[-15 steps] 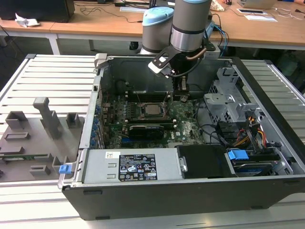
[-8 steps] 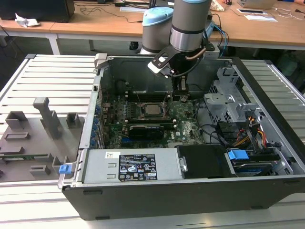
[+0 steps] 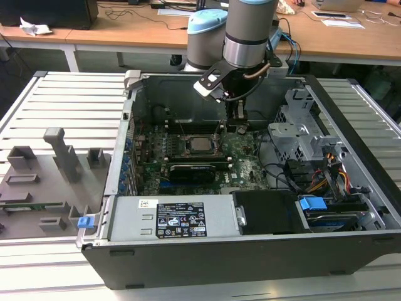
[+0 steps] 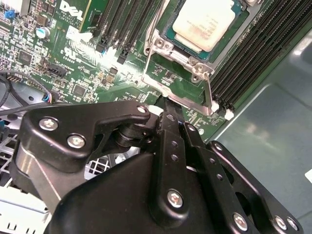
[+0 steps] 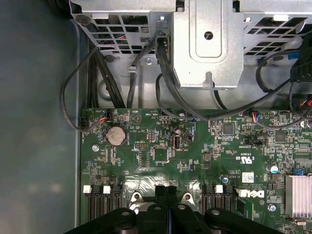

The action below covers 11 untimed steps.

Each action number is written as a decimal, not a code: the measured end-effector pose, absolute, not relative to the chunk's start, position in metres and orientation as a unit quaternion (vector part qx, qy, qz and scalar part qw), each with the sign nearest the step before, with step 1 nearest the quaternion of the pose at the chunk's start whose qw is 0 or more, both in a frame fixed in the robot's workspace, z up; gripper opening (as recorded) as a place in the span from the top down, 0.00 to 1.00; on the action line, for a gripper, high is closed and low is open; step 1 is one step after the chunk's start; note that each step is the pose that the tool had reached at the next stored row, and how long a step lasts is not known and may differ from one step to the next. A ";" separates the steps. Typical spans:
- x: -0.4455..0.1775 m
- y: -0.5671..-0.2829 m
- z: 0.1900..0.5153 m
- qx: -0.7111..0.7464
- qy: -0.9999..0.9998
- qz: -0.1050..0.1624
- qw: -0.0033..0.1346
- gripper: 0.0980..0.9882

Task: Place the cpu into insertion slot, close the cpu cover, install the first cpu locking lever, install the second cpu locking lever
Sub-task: 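Close the cpu cover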

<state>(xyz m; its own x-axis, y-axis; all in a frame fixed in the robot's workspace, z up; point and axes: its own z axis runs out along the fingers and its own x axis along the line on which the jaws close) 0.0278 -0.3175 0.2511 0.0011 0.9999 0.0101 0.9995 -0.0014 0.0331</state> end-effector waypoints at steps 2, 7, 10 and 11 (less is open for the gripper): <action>0.027 -0.318 0.251 0.707 0.707 0.015 0.008 0.99; 0.027 -0.318 0.251 0.707 0.707 0.015 0.008 0.99; 0.026 -0.318 0.251 0.707 0.707 0.015 0.008 0.99; 0.026 -0.318 0.251 0.707 0.707 0.015 0.008 0.99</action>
